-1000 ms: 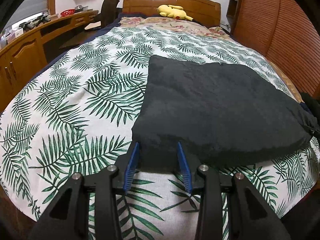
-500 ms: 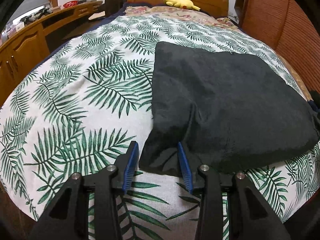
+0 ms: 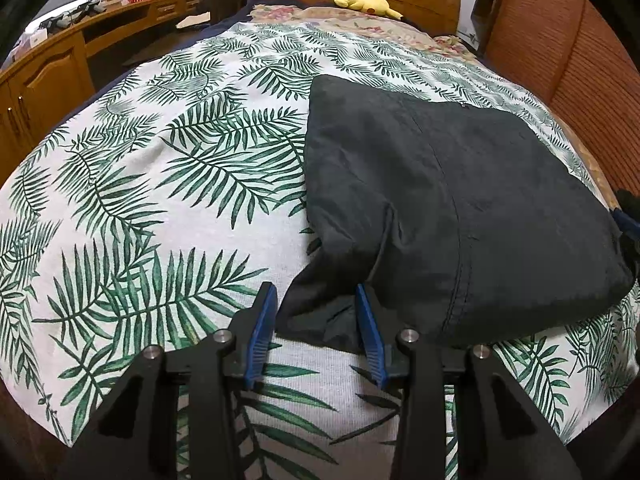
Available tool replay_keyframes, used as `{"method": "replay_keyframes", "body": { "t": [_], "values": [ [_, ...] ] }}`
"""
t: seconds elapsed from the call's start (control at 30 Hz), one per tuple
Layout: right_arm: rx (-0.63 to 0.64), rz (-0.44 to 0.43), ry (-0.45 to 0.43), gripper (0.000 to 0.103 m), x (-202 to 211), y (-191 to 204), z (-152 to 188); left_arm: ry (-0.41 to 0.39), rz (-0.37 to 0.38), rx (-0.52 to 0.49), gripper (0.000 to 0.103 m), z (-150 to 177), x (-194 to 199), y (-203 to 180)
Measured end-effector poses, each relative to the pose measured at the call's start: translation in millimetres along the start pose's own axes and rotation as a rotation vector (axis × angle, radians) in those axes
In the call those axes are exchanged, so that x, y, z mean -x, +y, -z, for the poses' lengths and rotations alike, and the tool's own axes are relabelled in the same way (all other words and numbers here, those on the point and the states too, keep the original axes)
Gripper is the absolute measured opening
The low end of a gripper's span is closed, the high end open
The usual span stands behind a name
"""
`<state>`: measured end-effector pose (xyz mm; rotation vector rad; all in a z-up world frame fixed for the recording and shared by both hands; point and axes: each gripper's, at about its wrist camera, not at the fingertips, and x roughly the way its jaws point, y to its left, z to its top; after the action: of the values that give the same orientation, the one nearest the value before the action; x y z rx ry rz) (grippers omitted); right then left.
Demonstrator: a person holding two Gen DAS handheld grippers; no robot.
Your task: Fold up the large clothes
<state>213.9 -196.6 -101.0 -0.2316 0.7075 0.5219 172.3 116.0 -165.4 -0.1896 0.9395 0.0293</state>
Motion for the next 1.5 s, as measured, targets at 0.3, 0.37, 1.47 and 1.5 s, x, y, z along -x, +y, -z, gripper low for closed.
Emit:
{"method": "replay_keyframes", "body": {
  "t": [0.3,0.37,1.47,1.5],
  "values": [
    [0.061,-0.075,0.119,0.074,-43,34,19,-0.012,0.014,-0.010,0.020,0,4,-2],
    [0.095,-0.064,0.152,0.074,-54,37,27,-0.043,-0.006,-0.044,0.007,-2,13,-10],
    [-0.215,0.157,0.018,0.074,87,-145,93,-0.230,0.317,-0.612,0.000,-55,77,-373],
    [-0.219,0.158,0.021,0.074,87,-146,94,-0.208,0.318,-0.626,0.000,-49,68,-382]
  ]
}}
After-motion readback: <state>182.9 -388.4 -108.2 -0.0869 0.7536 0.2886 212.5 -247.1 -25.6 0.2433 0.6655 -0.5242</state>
